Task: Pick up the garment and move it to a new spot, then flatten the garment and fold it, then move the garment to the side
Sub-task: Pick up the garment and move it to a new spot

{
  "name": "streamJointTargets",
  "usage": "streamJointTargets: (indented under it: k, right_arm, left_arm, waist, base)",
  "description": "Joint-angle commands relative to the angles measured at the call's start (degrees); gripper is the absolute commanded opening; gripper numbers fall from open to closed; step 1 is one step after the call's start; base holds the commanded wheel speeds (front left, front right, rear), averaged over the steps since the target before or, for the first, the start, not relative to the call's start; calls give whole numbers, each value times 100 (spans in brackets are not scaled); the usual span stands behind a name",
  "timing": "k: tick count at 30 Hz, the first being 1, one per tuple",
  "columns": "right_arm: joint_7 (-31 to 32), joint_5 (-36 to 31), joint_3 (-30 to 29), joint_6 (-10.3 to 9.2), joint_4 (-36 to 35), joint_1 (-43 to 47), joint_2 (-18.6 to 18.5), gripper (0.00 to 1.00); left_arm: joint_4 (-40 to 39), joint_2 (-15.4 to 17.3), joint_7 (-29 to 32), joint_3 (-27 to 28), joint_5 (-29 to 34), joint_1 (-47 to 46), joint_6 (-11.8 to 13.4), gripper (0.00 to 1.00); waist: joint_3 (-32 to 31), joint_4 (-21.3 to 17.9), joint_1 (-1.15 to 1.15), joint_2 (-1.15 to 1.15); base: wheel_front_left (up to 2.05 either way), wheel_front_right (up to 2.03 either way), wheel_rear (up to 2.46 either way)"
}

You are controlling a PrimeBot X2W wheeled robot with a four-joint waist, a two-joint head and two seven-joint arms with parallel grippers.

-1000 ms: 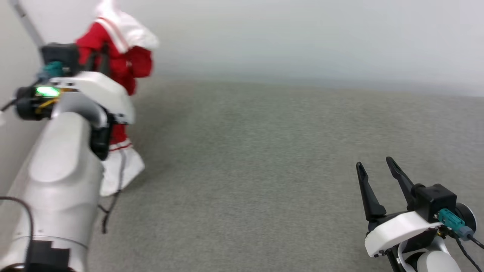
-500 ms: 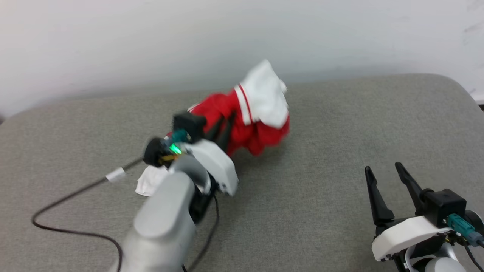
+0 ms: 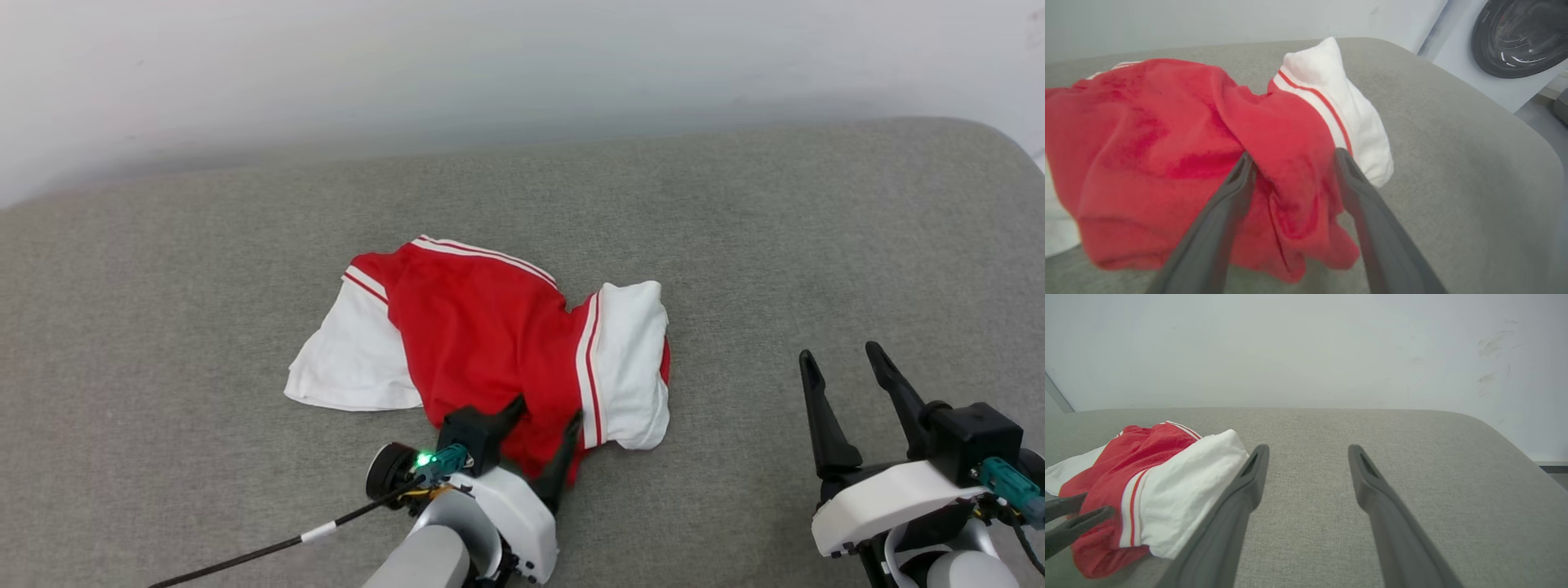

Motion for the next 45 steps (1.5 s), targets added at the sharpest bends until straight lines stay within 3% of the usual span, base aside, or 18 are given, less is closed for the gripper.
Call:
streamJointTargets:
  k: [1,10,19,23,28,32,45]
  right_arm:
    - [-26,24,-26,-4,5,-71,11,100]
    - [12,33,-191,-4,57,110,11,100]
    - [131,197,-392,-4,-59,396,11,100]
    - [182,263,-417,-4,-114,508,10,100]
    - [227,334,-393,-4,-164,574,11,100]
    - [267,354,-388,-4,-219,613,11,100]
    - [340,412,-427,-4,-323,619,11,100]
  left_arm:
    - [-140,-9,-107,-30,-19,30,55,100]
    - [-1336,89,-390,152,338,33,666,100]
    - [-1860,638,-389,994,343,488,1449,100]
    - [-2007,932,-389,1357,240,793,1670,100]
    - [-2225,1328,-374,1703,78,1192,1735,100]
    - [-2390,1546,-219,1685,37,1370,1619,100]
    - [-2610,1565,37,1486,-49,1398,1512,100]
  waist:
    - [-20,46,0,0]
    - [-365,276,0,0]
    - [-647,487,0,0]
    - [-688,520,0,0]
    - [-736,525,0,0]
    - [-751,553,0,0]
    - [-750,540,0,0]
  base:
    - [0,0,0]
    - [0,0,0]
    - [0,0,0]
    - [0,0,0]
    - [0,0,0]
    - [0,0,0]
    - [0,0,0]
